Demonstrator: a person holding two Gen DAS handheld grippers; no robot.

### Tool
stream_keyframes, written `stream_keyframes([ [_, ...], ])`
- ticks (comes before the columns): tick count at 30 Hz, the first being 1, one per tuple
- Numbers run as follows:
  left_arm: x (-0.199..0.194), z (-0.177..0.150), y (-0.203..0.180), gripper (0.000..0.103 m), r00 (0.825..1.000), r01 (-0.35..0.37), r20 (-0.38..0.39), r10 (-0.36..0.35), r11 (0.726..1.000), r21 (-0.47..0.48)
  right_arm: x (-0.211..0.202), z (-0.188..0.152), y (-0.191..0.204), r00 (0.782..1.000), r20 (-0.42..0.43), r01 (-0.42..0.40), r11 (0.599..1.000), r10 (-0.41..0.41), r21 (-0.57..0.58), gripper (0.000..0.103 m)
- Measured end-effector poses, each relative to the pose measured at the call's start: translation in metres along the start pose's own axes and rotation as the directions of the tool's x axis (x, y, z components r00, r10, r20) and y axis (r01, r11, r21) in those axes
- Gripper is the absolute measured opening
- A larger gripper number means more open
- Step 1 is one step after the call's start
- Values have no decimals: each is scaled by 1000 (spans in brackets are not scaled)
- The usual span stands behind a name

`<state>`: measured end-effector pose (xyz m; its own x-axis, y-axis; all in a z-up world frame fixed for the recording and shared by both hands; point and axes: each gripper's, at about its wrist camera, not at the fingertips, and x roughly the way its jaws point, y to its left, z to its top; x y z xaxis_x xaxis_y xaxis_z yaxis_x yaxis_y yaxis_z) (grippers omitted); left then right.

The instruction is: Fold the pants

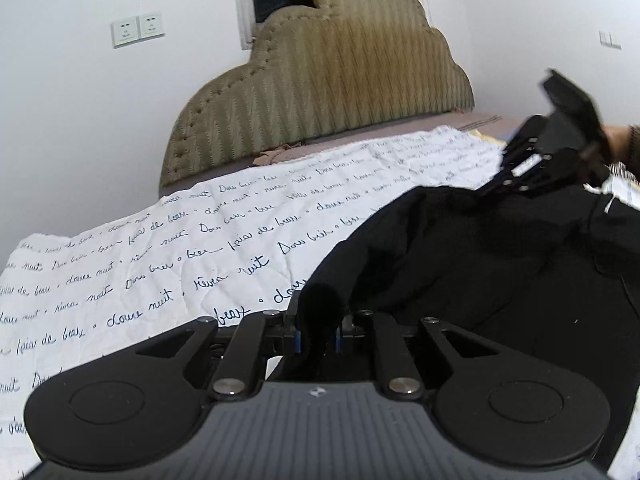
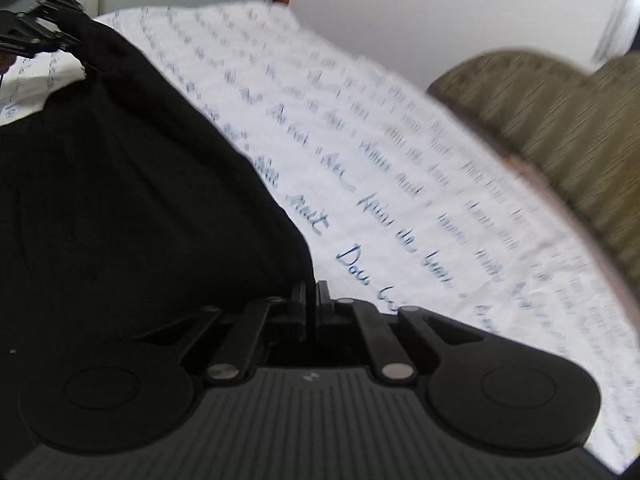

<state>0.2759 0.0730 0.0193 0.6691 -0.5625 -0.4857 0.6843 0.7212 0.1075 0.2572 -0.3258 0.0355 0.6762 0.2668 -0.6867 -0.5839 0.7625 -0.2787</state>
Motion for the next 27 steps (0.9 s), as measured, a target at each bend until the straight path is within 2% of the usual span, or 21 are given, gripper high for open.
stream_keyframes([
  [3, -12, -4, -3, 14, 1000, -6, 11, 6, 1000, -13, -36, 0, 27, 997, 42, 69, 997, -67, -39, 4],
  [8, -30, -13, -13, 14, 1000, -9, 16, 9, 1000, -26, -75, -1, 76, 987, 56, 156, 978, -150, -136, 4],
  [17, -63, -34, -28, 14, 1000, -19, 9, 20, 999, -41, -106, -22, 143, 982, 67, 186, 962, -176, -202, 4],
  [22, -73, -43, -31, 14, 999, -35, 7, 35, 998, -51, -117, -33, 175, 984, 68, 175, 958, -164, -227, 4],
  [27, -82, -46, -38, 14, 999, -33, 8, 33, 999, -9, -128, -44, 209, 989, 49, 148, 959, -140, -242, 4],
])
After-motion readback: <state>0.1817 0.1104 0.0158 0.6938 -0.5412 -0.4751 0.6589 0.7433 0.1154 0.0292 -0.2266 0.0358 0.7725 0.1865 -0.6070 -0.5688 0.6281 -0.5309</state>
